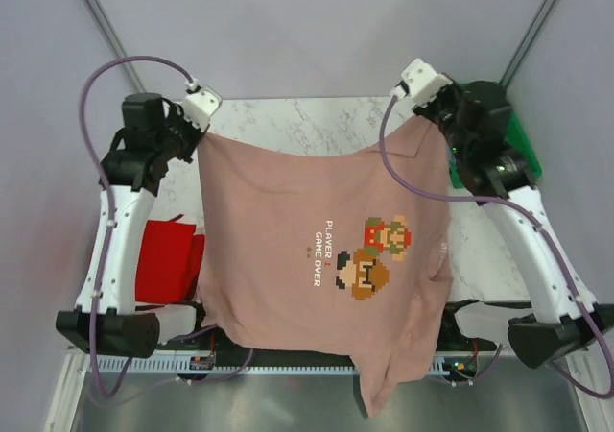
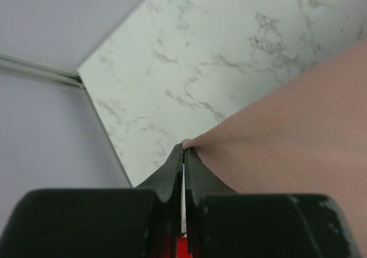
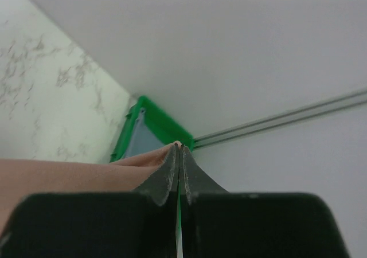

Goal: Fold and stack the t-shirts
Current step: Flatten the tshirt out

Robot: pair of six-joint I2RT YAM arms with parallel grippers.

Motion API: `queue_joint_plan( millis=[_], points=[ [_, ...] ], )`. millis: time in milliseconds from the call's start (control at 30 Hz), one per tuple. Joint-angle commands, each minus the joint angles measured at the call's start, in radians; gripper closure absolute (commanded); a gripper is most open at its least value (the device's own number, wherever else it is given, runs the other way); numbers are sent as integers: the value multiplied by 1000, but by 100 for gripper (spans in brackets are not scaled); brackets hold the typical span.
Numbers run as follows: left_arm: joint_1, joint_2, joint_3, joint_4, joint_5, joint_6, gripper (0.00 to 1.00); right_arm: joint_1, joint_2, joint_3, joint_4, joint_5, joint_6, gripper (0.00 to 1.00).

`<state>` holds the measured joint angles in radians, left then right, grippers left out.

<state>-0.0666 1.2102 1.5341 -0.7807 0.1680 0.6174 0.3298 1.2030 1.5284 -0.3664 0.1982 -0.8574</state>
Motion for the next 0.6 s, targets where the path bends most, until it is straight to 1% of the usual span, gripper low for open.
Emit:
queue_joint_plan(
  millis=[0,67,100,133,200,233,267,300,333,367,400,433,467,500,533,567],
  points=[
    [5,75,-106,188,21,71,98,-3,61,-82,155,-20,6,100],
    [5,148,-126,242,28,77,98,-5,173,-105,202,-11,4,100],
    [5,223,-121,253,31,74,98,-3,216,-102,230,-6,0,100],
    [5,270,-112,261,36,70,98,-6,307,-91,242,4,-5,100],
    [10,346,-75,267,44,70,98,-12,406,-22,254,18,-8,100],
    [16,421,-59,270,62,68,98,-20,503,51,256,21,-8,100],
    [31,451,-25,273,71,59,98,-21,553,91,257,27,-9,100],
    [39,489,-3,274,74,53,98,-26,648,136,257,32,-8,100],
    [47,549,45,273,74,44,98,-34,694,227,254,43,-6,100],
    [62,584,72,273,79,26,98,-37,740,275,247,49,-8,100],
    [65,612,95,273,82,18,98,-40,829,321,241,55,-12,100],
    [65,664,139,273,90,13,98,-47,871,410,235,58,-14,100],
    [65,690,161,273,97,-4,98,-52,909,450,230,61,-14,100],
    [92,712,184,273,108,-10,98,-58,984,490,230,63,-11,100],
    [94,760,225,271,122,-19,98,-67,1022,574,230,66,-8,100],
    [93,781,245,270,128,-25,98,-71,1061,619,230,79,-2,100]
  ],
)
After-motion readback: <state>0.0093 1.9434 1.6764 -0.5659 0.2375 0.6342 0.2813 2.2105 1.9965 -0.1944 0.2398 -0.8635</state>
